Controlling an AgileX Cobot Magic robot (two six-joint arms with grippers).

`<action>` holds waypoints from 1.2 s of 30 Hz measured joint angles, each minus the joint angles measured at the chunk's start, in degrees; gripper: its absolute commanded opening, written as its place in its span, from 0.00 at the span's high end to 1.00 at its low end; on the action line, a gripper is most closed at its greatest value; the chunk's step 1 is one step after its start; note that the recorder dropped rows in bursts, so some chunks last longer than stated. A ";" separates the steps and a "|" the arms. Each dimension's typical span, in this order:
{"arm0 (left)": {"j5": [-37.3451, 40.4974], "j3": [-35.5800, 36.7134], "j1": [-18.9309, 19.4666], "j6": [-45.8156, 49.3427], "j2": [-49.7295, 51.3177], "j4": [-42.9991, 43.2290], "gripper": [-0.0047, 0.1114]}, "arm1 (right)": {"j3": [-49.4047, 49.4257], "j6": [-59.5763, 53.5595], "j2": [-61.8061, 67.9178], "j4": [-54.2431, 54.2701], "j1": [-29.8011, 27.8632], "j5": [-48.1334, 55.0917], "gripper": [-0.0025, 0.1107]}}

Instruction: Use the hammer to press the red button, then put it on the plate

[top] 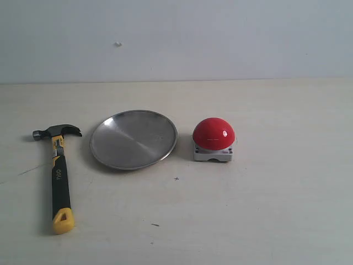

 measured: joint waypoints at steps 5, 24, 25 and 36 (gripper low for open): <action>0.00 0.00 0.00 0.00 0.00 0.00 0.96 | 0.00 0.00 0.00 0.00 0.00 -0.59 0.98; 0.00 0.00 0.00 0.00 0.00 0.00 0.96 | 0.00 0.00 0.00 0.00 0.00 -1.36 0.98; 0.00 0.00 0.00 0.00 0.00 0.00 0.96 | 0.00 0.00 0.00 0.00 0.00 -1.36 0.98; 0.00 0.00 0.00 0.00 0.00 0.00 0.96 | 0.00 0.00 0.00 0.00 0.00 -1.40 0.98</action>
